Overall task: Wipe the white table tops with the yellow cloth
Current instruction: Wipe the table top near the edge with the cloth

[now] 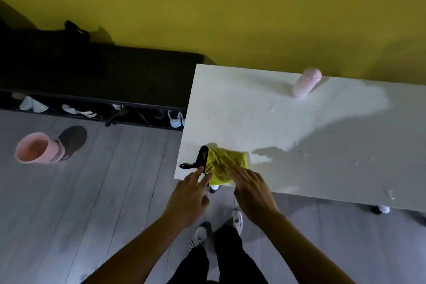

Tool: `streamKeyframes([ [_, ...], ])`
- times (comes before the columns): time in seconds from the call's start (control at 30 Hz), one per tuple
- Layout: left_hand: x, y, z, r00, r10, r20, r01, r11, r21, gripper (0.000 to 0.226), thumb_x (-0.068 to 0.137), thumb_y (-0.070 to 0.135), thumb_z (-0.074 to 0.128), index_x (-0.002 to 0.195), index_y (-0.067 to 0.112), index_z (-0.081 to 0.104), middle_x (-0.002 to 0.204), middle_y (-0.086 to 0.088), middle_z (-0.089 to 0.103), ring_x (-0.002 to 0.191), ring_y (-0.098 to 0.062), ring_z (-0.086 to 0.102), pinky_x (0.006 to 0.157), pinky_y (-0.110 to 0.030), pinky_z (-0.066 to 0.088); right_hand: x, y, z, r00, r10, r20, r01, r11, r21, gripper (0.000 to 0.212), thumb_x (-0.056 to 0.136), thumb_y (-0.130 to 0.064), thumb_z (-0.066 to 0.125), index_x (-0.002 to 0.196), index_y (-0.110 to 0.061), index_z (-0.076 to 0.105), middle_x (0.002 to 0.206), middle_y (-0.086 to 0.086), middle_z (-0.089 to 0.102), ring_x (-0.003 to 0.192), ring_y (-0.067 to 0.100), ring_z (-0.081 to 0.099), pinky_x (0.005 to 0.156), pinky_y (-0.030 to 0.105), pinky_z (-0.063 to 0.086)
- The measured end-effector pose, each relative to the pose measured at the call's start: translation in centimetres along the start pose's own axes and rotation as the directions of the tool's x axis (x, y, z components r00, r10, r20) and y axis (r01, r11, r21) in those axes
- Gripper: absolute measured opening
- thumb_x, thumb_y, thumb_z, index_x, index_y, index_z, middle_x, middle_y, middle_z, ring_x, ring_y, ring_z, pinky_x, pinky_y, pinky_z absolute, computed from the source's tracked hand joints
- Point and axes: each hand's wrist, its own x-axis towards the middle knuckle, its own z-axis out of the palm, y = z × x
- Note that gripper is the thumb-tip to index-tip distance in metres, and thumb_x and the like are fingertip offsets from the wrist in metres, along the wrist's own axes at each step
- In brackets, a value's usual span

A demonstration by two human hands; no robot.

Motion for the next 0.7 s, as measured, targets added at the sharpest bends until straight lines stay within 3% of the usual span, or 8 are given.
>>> streamKeyframes([
  [0.17, 3.0, -0.1, 2.2, 0.995, -0.099, -0.013, 0.099, 0.995, -0.029, 0.075, 0.109, 0.032, 0.047, 0.167, 0.030, -0.001, 0.176, 0.000, 0.003, 0.163, -0.024, 0.007, 0.127, -0.041, 0.019, 3.3, 2.4, 2.2, 0.988, -0.146, -0.044, 0.144, 0.989, -0.038, 0.074, 0.074, 0.007, 0.071, 0.141, -0.018, 0.052, 0.142, 0.006, 0.057, 0.125, 0.020, 0.059, 0.104, 0.035, 0.051],
  [0.33, 4.6, -2.2, 5.9, 0.991, -0.122, -0.061, 0.120, 0.992, -0.035, 0.085, 0.104, 0.037, 0.055, 0.163, 0.031, -0.006, 0.174, -0.002, 0.003, 0.161, -0.027, 0.013, 0.126, -0.043, 0.014, 7.4, 4.4, 4.6, 0.964, -0.265, -0.031, 0.264, 0.964, -0.018, 0.058, 0.090, -0.005, 0.066, 0.144, -0.018, 0.049, 0.148, 0.006, 0.052, 0.136, 0.021, 0.049, 0.110, 0.040, 0.046],
  [0.47, 4.5, -3.2, 7.1, 0.985, -0.106, -0.132, 0.096, 0.992, -0.080, 0.101, 0.088, 0.032, 0.075, 0.168, 0.026, 0.014, 0.169, -0.005, 0.033, 0.149, -0.032, 0.044, 0.113, -0.049, 0.048, 8.4, 5.1, 6.8, 0.954, -0.299, -0.002, 0.299, 0.954, -0.011, 0.050, 0.102, -0.035, 0.050, 0.151, -0.022, 0.042, 0.155, 0.003, 0.043, 0.145, 0.019, 0.037, 0.121, 0.040, 0.030],
  [0.57, 4.6, -3.7, 7.2, 0.966, -0.187, -0.177, 0.162, 0.976, -0.144, 0.086, 0.097, 0.032, 0.061, 0.167, 0.025, 0.013, 0.165, -0.003, 0.041, 0.147, -0.026, 0.047, 0.114, -0.047, 0.048, 8.1, 5.3, 8.1, 0.960, -0.268, 0.074, 0.272, 0.961, -0.046, 0.068, 0.096, -0.051, 0.048, 0.157, -0.028, 0.028, 0.161, -0.001, 0.034, 0.149, 0.020, 0.029, 0.122, 0.043, 0.023],
  [0.7, 5.8, -4.3, 6.7, 0.959, -0.196, -0.204, 0.166, 0.974, -0.152, 0.064, 0.101, 0.032, 0.046, 0.161, 0.025, 0.025, 0.162, -0.004, 0.043, 0.145, -0.027, 0.050, 0.117, -0.040, 0.042, 8.5, 5.7, 9.1, 0.960, -0.254, 0.120, 0.263, 0.963, -0.065, 0.073, 0.093, -0.051, 0.057, 0.157, -0.035, 0.025, 0.163, -0.005, 0.030, 0.151, 0.020, 0.026, 0.122, 0.047, 0.027],
])
